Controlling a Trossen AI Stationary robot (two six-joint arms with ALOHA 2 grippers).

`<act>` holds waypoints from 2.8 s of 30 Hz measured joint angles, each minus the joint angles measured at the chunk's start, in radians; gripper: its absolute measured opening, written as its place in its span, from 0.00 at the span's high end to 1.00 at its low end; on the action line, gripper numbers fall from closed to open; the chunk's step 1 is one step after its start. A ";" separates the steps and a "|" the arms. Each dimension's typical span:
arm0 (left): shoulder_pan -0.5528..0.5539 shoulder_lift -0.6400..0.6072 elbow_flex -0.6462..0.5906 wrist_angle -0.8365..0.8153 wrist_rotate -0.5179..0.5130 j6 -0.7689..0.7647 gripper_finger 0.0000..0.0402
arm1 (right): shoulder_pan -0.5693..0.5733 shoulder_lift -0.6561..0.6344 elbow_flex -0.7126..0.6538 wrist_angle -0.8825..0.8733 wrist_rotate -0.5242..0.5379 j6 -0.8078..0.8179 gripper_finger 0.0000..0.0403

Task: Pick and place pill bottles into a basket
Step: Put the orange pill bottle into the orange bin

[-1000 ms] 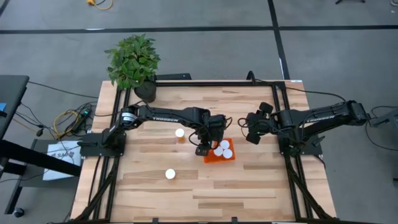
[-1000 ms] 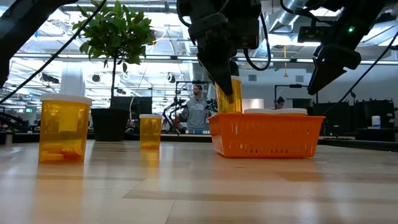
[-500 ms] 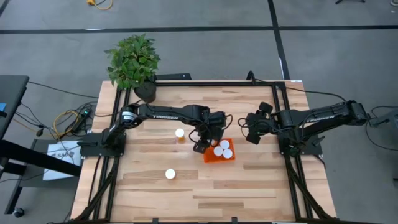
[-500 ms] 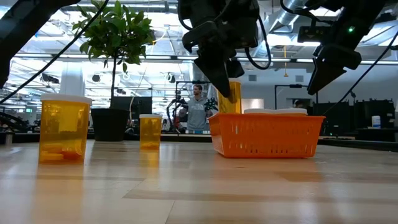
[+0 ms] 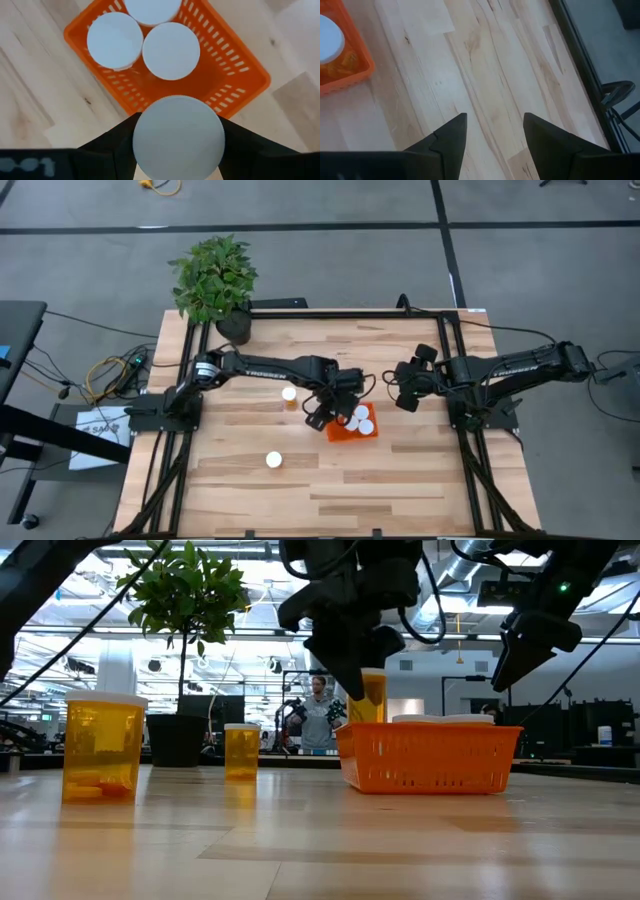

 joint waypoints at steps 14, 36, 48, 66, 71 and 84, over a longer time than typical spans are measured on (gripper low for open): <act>-0.024 0.046 0.001 0.021 -0.044 -0.087 0.49 | 0.000 0.000 0.000 0.000 0.000 0.000 0.53; -0.042 0.046 0.001 0.027 -0.100 -0.097 0.49 | 0.000 0.000 0.000 0.001 0.000 -0.002 0.53; -0.043 0.046 0.001 0.031 -0.103 -0.106 0.42 | 0.000 0.000 0.000 0.001 0.000 -0.001 0.53; -0.054 0.046 0.021 -0.023 -0.144 -0.117 0.38 | 0.000 0.000 0.000 0.001 0.000 -0.001 0.53; -0.063 0.045 0.084 -0.136 -0.197 -0.124 0.38 | 0.000 0.000 0.000 0.001 0.000 -0.001 0.53; -0.083 0.041 0.252 -0.573 -0.251 -0.377 0.38 | -0.010 0.000 0.000 0.003 0.002 -0.009 0.53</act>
